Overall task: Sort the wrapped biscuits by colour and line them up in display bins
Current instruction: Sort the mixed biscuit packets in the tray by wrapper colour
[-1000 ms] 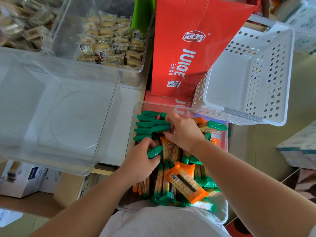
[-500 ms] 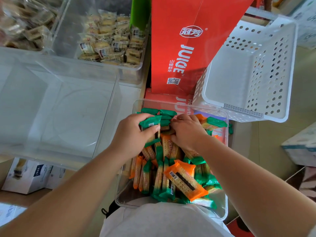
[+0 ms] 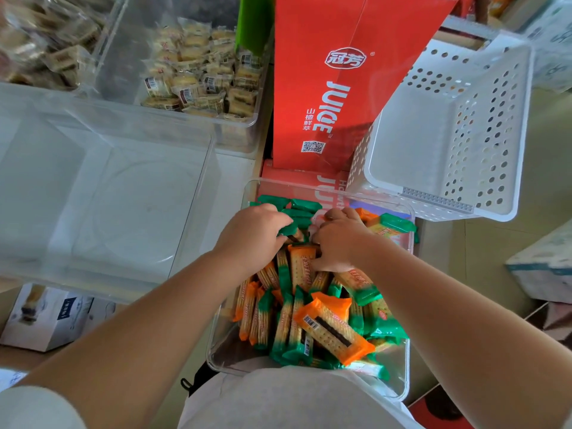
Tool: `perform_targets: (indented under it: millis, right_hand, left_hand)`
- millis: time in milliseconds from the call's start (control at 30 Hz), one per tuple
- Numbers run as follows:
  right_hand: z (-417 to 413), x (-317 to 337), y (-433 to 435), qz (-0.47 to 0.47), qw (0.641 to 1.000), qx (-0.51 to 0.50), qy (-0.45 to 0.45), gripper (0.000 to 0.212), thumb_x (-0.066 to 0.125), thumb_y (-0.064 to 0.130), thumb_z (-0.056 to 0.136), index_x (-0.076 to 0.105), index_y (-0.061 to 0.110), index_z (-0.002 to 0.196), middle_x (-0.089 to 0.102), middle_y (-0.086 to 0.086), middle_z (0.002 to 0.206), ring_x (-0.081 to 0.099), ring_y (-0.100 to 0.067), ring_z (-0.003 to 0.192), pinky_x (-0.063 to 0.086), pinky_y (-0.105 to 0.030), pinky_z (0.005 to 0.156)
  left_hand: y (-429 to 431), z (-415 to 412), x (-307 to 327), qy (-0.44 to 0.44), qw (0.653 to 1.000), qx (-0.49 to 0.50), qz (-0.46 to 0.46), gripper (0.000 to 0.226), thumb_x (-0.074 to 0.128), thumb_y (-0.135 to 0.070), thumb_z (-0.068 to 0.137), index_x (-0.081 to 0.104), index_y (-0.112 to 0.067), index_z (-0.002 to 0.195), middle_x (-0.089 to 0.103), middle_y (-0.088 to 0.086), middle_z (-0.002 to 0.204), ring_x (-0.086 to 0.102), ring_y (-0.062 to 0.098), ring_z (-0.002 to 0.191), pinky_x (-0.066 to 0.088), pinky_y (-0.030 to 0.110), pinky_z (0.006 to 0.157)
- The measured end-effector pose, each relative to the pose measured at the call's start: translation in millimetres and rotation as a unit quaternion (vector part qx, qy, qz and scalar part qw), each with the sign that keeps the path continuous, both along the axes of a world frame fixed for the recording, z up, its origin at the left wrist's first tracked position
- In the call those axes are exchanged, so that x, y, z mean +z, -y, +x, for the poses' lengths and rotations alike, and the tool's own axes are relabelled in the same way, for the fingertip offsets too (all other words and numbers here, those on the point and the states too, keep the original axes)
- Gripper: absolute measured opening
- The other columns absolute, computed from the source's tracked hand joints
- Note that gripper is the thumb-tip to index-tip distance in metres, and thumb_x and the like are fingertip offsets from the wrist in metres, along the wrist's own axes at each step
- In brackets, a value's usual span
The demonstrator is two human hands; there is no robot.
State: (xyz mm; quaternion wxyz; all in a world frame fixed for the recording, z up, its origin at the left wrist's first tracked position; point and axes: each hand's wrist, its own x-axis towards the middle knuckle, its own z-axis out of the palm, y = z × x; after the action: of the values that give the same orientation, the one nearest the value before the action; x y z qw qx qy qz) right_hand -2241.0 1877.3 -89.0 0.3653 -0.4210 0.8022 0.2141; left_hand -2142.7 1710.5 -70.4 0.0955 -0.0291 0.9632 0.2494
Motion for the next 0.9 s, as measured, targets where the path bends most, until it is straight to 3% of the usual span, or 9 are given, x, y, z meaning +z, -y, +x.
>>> perform_targets:
  millis: [200, 267, 367, 433, 500, 600, 667, 800, 900]
  right_hand:
    - [12, 8, -9, -0.069, 0.997, -0.038, 0.025, 0.075, 0.051, 0.066, 0.083, 0.049, 0.021, 0.142, 0.041, -0.001, 0.155, 0.019, -0.030, 0.150, -0.002, -0.062, 0.120]
    - [16, 10, -11, -0.087, 0.995, -0.048, 0.026, 0.081, 0.052, 0.075, 0.077, 0.052, 0.020, 0.137, 0.048, -0.001, 0.147, 0.024, -0.031, 0.147, 0.000, -0.064, 0.120]
    - [22, 13, -20, -0.103, 0.994, -0.043, 0.017, 0.083, 0.045, 0.082, 0.077, 0.055, 0.026, 0.138, 0.046, 0.002, 0.150, 0.019, -0.031, 0.148, -0.003, -0.063, 0.120]
    - [24, 16, -26, -0.125, 0.990, -0.057, 0.009, 0.072, 0.047, 0.080, 0.080, 0.061, 0.030, 0.130, 0.049, 0.003, 0.147, 0.017, -0.030, 0.149, -0.002, -0.062, 0.120]
    - [26, 17, -30, -0.162, 0.984, -0.081, -0.004, 0.061, 0.054, 0.075, 0.081, 0.063, 0.030, 0.120, 0.054, 0.004, 0.140, 0.022, -0.029, 0.147, 0.002, -0.060, 0.121]
    - [30, 14, -30, -0.205, 0.971, -0.123, -0.024, 0.057, 0.054, 0.074, 0.081, 0.057, 0.030, 0.118, 0.057, 0.006, 0.137, 0.030, -0.028, 0.142, 0.008, -0.056, 0.121]
    - [32, 11, -28, -0.212, 0.967, -0.140, -0.038, 0.056, 0.048, 0.074, 0.085, 0.057, 0.030, 0.118, 0.059, 0.006, 0.135, 0.033, -0.028, 0.141, 0.008, -0.057, 0.121]
    - [35, 10, -17, -0.193, 0.966, -0.162, -0.063, 0.059, 0.040, 0.079, 0.087, 0.062, 0.032, 0.115, 0.063, 0.005, 0.130, 0.038, -0.030, 0.137, 0.009, -0.058, 0.119]
    - [37, 9, -11, -0.189, 0.963, -0.184, -0.057, 0.053, 0.046, 0.078, 0.086, 0.063, 0.035, 0.114, 0.064, 0.005, 0.128, 0.037, -0.031, 0.136, 0.008, -0.059, 0.119]
  left_hand:
    - [-17, -12, -11, 0.030, 0.997, -0.052, -0.047, 0.010, 0.067, -0.016, 0.093, 0.065, -0.007, 0.090, 0.058, 0.006, 0.095, 0.059, 0.027, 0.086, 0.050, 0.042, 0.071]
    - [-19, -15, -18, 0.035, 0.996, -0.061, -0.059, 0.017, 0.067, -0.011, 0.090, 0.057, -0.006, 0.078, 0.053, 0.006, 0.089, 0.055, 0.027, 0.078, 0.045, 0.040, 0.063]
    - [-17, -19, -28, 0.022, 0.994, -0.079, -0.074, 0.018, 0.075, -0.009, 0.083, 0.063, -0.003, 0.071, 0.050, 0.007, 0.081, 0.053, 0.029, 0.074, 0.045, 0.040, 0.058]
    - [-13, -20, -31, 0.014, 0.992, -0.088, -0.087, 0.017, 0.080, -0.019, 0.083, 0.073, -0.005, 0.078, 0.051, 0.007, 0.082, 0.054, 0.030, 0.077, 0.044, 0.037, 0.059]
    - [-10, -16, -30, 0.013, 0.995, -0.081, -0.058, 0.019, 0.075, -0.026, 0.090, 0.079, -0.010, 0.100, 0.052, 0.005, 0.092, 0.055, 0.027, 0.084, 0.046, 0.038, 0.065]
    - [-10, 4, -19, 0.014, 1.000, -0.022, 0.015, 0.028, 0.063, -0.016, 0.097, 0.070, -0.012, 0.124, 0.055, 0.003, 0.108, 0.058, 0.024, 0.091, 0.052, 0.042, 0.076]
    - [-14, 23, -10, 0.008, 0.998, 0.057, 0.037, 0.026, 0.063, -0.014, 0.096, 0.067, -0.010, 0.122, 0.057, 0.003, 0.112, 0.061, 0.023, 0.094, 0.052, 0.036, 0.080]
    - [-31, 60, -1, 0.059, 0.991, 0.114, 0.037, 0.042, 0.068, -0.029, 0.094, 0.055, -0.015, 0.131, 0.055, -0.001, 0.122, 0.059, 0.017, 0.106, 0.046, 0.025, 0.085]
    - [-39, 73, -9, 0.102, 0.986, 0.125, 0.042, 0.064, 0.068, -0.039, 0.093, 0.039, -0.018, 0.145, 0.048, 0.000, 0.136, 0.057, 0.017, 0.117, 0.047, 0.027, 0.094]
